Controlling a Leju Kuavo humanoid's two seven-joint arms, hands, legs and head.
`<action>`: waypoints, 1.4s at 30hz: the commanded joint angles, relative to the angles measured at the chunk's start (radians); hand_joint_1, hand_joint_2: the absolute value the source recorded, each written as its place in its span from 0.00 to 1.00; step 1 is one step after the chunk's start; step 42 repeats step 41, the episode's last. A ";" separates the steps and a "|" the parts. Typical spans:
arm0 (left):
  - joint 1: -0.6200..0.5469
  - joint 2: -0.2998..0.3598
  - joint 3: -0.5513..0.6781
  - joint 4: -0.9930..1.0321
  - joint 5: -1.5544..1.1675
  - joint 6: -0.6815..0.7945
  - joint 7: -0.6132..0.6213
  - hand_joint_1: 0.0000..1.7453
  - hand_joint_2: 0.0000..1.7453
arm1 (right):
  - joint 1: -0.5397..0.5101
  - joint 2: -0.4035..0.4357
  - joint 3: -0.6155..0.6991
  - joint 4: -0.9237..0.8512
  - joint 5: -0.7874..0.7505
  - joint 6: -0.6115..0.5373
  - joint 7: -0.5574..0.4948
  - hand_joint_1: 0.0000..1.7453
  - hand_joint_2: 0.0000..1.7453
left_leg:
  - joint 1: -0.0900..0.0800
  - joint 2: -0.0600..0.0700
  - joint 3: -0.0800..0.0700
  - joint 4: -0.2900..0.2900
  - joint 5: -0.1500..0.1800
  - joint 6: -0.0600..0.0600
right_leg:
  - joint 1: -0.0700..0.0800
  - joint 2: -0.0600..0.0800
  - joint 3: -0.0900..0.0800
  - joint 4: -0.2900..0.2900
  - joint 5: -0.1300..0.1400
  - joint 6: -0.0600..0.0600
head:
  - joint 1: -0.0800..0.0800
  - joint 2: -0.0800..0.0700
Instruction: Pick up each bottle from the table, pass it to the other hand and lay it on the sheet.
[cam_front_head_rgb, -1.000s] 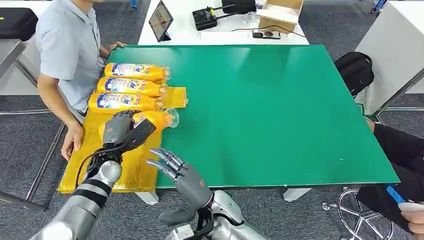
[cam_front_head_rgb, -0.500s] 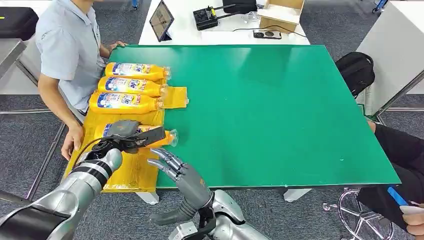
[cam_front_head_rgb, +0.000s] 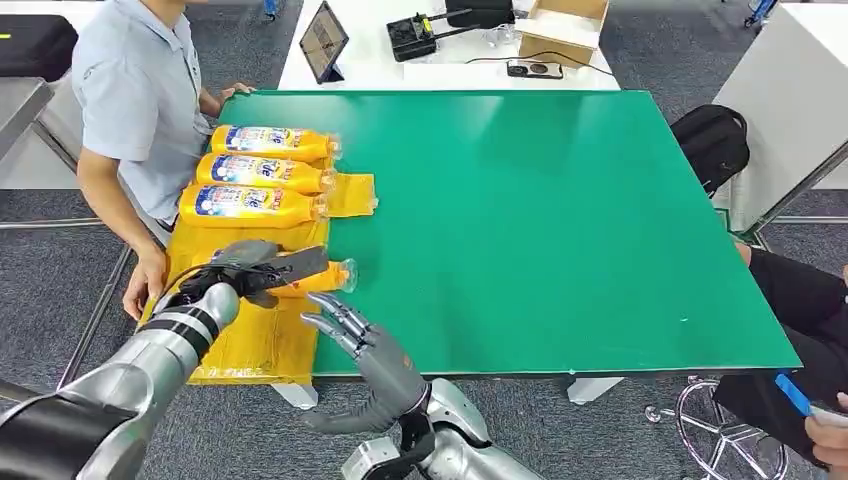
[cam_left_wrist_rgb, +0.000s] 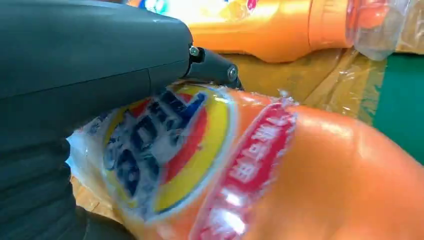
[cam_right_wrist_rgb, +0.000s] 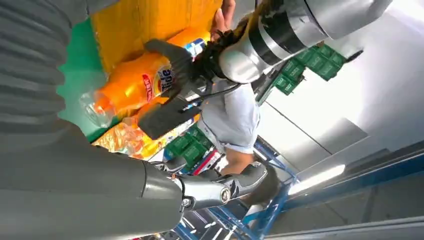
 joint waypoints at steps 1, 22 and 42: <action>-0.026 -0.001 0.135 0.104 0.121 -0.113 -0.081 0.00 1.00 | -0.053 -0.032 0.039 0.061 -0.023 -0.014 -0.034 0.00 0.00 | 0.000 0.002 0.002 -0.001 -0.001 0.001 | 0.000 0.001 0.002 -0.001 0.000 -0.002 | 0.000 0.000; 0.170 -0.040 0.380 -0.194 0.486 0.024 -0.510 0.00 1.00 | -0.053 -0.072 0.084 0.013 -0.067 -0.067 -0.034 0.00 1.00 | -0.001 0.002 0.007 -0.003 -0.001 0.002 | 0.000 0.001 0.006 -0.003 0.000 -0.003 | 0.000 0.000; 0.940 -0.196 0.705 -1.357 1.087 0.163 -0.631 0.00 1.00 | 0.206 0.064 -0.284 -0.456 -0.002 -0.251 -0.034 0.00 1.00 | 0.000 0.010 0.001 -0.001 -0.007 -0.001 | 0.001 0.009 -0.004 -0.001 -0.002 -0.003 | 0.000 0.000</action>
